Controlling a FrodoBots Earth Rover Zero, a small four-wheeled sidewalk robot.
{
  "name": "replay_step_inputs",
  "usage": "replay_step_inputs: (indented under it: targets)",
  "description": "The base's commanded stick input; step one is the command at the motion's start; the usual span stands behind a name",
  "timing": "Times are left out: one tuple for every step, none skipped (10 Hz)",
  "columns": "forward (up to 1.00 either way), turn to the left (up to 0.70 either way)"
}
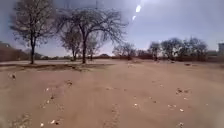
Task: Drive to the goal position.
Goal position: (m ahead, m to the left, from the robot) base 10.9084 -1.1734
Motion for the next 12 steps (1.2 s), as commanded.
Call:
replay_step_inputs:
  targets:
    - [1.00,0.00]
    - [1.00,0.00]
    - [1.00,0.00]
    - [1.00,0.00]
    - [1.00,0.00]
    - [1.00,0.00]
    - [1.00,0.00]
    - [1.00,-0.18]
    - [1.00,-0.27]
    - [1.00,-0.27]
    - [1.00,-0.27]
    - [1.00,-0.27]
